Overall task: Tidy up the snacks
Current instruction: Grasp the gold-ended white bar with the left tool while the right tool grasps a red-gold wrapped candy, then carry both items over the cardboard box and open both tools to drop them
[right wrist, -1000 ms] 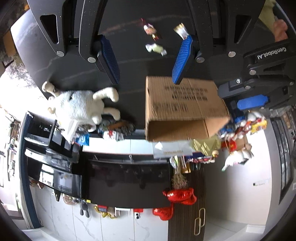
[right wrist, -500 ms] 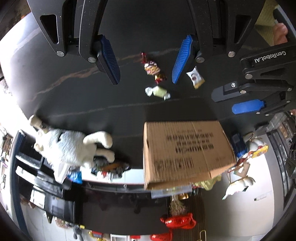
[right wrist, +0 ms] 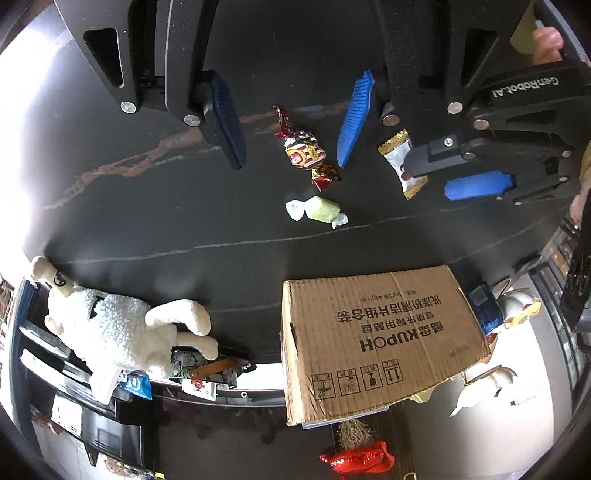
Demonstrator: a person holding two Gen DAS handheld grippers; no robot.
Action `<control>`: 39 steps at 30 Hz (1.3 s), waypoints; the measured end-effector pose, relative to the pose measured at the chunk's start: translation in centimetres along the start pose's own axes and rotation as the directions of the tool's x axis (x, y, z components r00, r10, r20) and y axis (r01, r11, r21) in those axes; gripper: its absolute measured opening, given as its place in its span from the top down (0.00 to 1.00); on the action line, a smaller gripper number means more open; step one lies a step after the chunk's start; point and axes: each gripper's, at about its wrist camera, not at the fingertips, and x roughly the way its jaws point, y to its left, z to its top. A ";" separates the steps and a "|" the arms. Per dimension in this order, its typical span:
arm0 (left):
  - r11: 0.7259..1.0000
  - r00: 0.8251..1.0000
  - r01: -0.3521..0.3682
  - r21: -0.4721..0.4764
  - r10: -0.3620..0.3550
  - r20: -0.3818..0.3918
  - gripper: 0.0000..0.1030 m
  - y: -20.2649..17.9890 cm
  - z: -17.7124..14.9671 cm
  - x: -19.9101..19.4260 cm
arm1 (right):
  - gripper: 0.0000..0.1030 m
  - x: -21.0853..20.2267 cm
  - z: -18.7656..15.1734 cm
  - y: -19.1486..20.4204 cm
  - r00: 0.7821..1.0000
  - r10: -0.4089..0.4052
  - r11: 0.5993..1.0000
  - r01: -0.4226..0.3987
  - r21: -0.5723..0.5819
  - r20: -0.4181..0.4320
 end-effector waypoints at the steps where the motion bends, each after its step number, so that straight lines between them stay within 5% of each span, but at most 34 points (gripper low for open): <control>1: 1.000 1.000 -0.006 -0.003 0.006 -0.002 0.50 0.0 0.0 0.2 | 0.49 0.1 0.0 0.0 1.000 -0.001 1.000 0.001 -0.002 0.003; 12: 0.999 0.999 -0.049 0.009 0.049 -0.006 0.53 -1.1 -0.1 1.6 | 0.59 1.4 0.3 -0.9 0.999 0.038 0.999 -0.037 0.034 -0.023; 22: 0.998 0.998 -0.066 0.012 0.066 0.014 0.71 -0.8 -0.1 1.4 | 0.81 2.1 0.1 -0.5 0.997 0.054 0.998 -0.053 0.032 -0.048; 39: 0.999 0.997 -0.040 0.015 0.039 0.063 0.79 -0.6 -0.2 -0.8 | 0.81 0.3 0.1 0.9 0.998 0.065 0.997 -0.065 0.030 -0.010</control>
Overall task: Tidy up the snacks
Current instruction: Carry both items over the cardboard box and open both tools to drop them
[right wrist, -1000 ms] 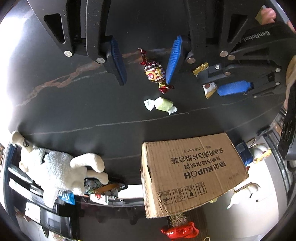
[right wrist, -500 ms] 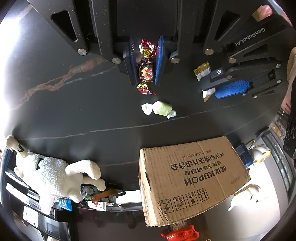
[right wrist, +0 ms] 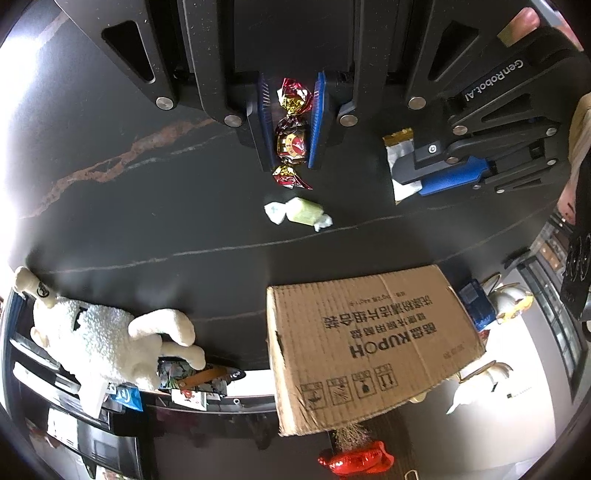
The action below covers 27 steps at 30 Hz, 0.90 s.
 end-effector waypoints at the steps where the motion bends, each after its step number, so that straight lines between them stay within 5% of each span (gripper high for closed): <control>1: 1.000 1.000 0.002 0.001 -0.002 0.007 0.79 0.1 0.1 -0.4 | 0.81 -0.2 0.1 0.2 1.000 -0.002 1.000 0.002 -0.003 0.003; 16: 1.000 0.993 0.022 -0.008 -0.021 0.115 0.79 1.9 0.9 -5.9 | 0.81 -4.3 2.2 3.4 0.996 -0.014 0.999 0.017 -0.038 0.084; 27: 1.000 0.972 0.001 0.007 -0.002 0.235 0.79 3.1 3.3 -10.4 | 0.81 -7.2 5.5 5.4 0.985 -0.002 0.999 0.010 -0.045 0.175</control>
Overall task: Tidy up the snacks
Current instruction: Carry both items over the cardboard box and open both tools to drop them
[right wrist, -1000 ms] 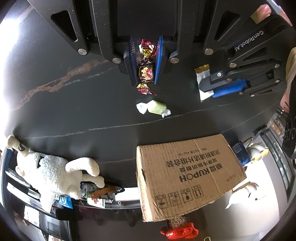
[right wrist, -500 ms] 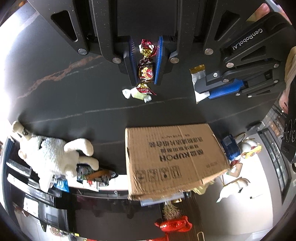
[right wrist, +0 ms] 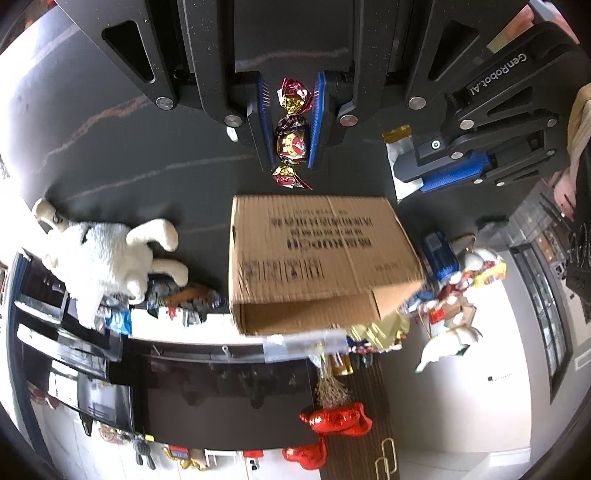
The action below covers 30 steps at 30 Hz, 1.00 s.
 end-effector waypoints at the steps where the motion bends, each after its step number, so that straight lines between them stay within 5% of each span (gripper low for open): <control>1: 1.000 1.000 -0.002 0.000 0.002 0.011 0.79 0.1 0.3 -0.3 | 0.81 -0.3 0.4 0.2 1.000 0.003 1.000 -0.003 -0.001 0.013; 18: 0.998 0.987 -0.057 0.025 0.052 0.152 0.80 3.1 7.0 -3.2 | 0.81 -0.5 6.8 2.9 0.993 0.028 0.999 -0.024 -0.037 0.114; 21: 0.997 0.987 -0.067 0.027 0.062 0.151 0.98 3.6 8.1 -2.8 | 0.81 -0.2 7.9 3.0 0.992 0.029 0.999 -0.024 -0.043 0.121; 30: 0.998 0.994 -0.061 0.020 0.059 0.090 0.98 4.7 10.4 1.1 | 0.81 2.5 11.1 2.5 0.994 0.017 0.999 -0.013 -0.038 0.111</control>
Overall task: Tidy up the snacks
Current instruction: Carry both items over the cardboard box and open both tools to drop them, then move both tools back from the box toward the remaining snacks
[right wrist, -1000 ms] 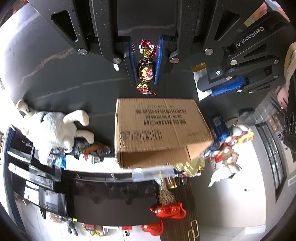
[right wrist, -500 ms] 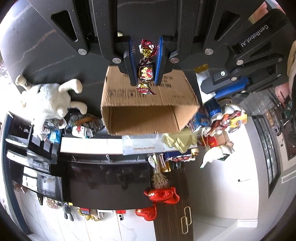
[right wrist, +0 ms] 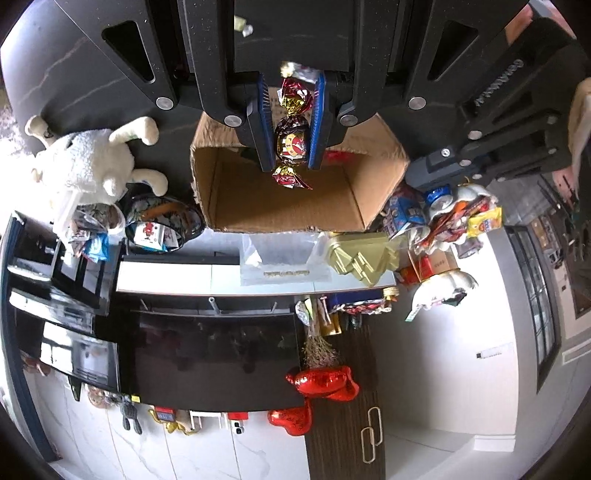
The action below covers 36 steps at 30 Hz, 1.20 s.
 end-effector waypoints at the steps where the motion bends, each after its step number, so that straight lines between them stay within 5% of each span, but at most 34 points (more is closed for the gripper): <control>1: 1.000 1.000 0.005 0.005 -0.005 -0.008 0.98 0.0 0.3 0.5 | 0.81 0.2 0.2 0.0 1.000 -0.006 1.000 0.006 -0.003 -0.001; 14: 1.000 0.999 0.009 -0.012 -0.009 -0.033 0.96 1.4 2.9 4.3 | 0.81 4.7 3.0 -0.5 0.999 -0.028 0.999 0.027 -0.036 -0.017; 16: 1.000 0.999 -0.012 -0.029 0.011 -0.042 0.79 1.9 2.9 4.7 | 0.71 5.5 3.4 -0.7 0.998 -0.043 0.999 0.042 -0.035 -0.034; 17: 0.999 0.999 -0.015 -0.033 0.013 -0.044 0.75 2.1 2.9 4.8 | 0.54 5.6 3.5 -0.8 0.998 -0.051 0.998 0.050 -0.028 -0.036; 18: 0.999 0.999 -0.016 -0.036 0.015 -0.045 0.73 2.3 2.8 4.8 | 0.48 5.6 3.5 -0.8 0.998 -0.065 0.998 0.064 -0.021 -0.028; 36: 0.997 0.997 -0.068 0.044 0.067 0.032 0.39 -1.3 -1.3 -1.5 | 0.45 -0.6 -2.1 -1.6 0.996 -0.087 0.996 0.086 -0.027 -0.014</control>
